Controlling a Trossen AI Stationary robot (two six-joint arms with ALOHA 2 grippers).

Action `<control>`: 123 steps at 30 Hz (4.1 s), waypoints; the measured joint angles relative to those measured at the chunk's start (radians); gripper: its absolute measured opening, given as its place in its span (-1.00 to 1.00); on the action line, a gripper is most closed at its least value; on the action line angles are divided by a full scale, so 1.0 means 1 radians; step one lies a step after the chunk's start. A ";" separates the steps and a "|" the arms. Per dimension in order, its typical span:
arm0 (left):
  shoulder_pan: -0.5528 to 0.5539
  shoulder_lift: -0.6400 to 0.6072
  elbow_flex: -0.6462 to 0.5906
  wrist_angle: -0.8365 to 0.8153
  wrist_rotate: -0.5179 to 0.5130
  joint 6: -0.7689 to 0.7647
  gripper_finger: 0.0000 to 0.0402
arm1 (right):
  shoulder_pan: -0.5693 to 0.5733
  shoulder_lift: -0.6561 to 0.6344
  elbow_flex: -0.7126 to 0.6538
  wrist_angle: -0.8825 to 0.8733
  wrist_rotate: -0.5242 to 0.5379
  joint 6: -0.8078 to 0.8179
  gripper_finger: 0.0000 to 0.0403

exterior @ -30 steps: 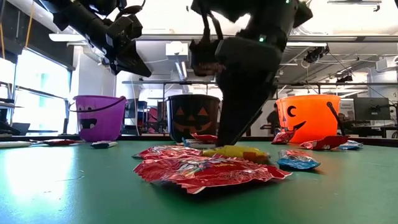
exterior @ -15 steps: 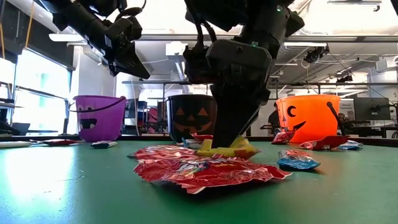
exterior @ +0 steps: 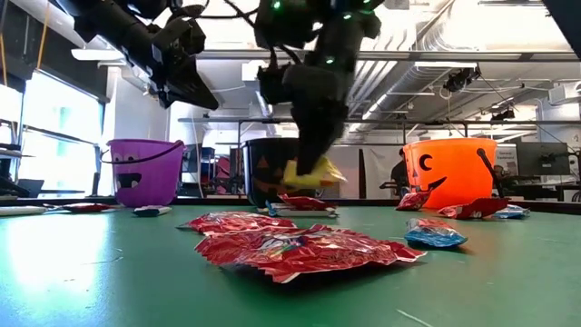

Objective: Sort candy by brand, put in halloween buckets
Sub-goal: Put the yellow candy pack into the black bucket

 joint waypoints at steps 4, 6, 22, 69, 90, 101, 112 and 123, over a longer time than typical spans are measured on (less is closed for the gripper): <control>0.005 -0.043 0.000 -0.010 -0.009 -0.007 -1.00 | -0.104 -0.001 0.121 -0.054 0.038 -0.069 -0.99; 0.010 -0.073 0.000 -0.016 -0.021 -0.010 -1.00 | -0.159 -0.001 0.192 -0.080 0.041 -0.079 -0.99; 0.043 -0.166 0.000 -0.091 -0.058 -0.026 -1.00 | -0.485 0.054 0.493 -0.080 0.113 -0.079 -1.00; 0.043 -0.165 0.000 -0.112 -0.089 -0.064 -1.00 | -0.411 0.004 0.493 -0.166 -0.086 -0.111 -0.95; 0.043 -0.165 0.000 -0.112 -0.105 -0.052 -1.00 | -0.206 -0.177 -0.034 0.305 -0.030 0.245 -1.00; 0.040 -0.165 0.000 -0.111 -0.103 -0.051 -1.00 | -0.149 -0.305 -0.422 0.648 0.091 0.420 -0.96; 0.040 -0.165 0.000 -0.111 -0.103 -0.069 -1.00 | -0.211 -0.155 -0.430 0.677 0.204 0.471 -0.20; 0.040 -0.165 0.000 -0.112 -0.104 -0.069 -1.00 | -0.235 -0.027 -0.429 0.815 0.225 0.492 -0.07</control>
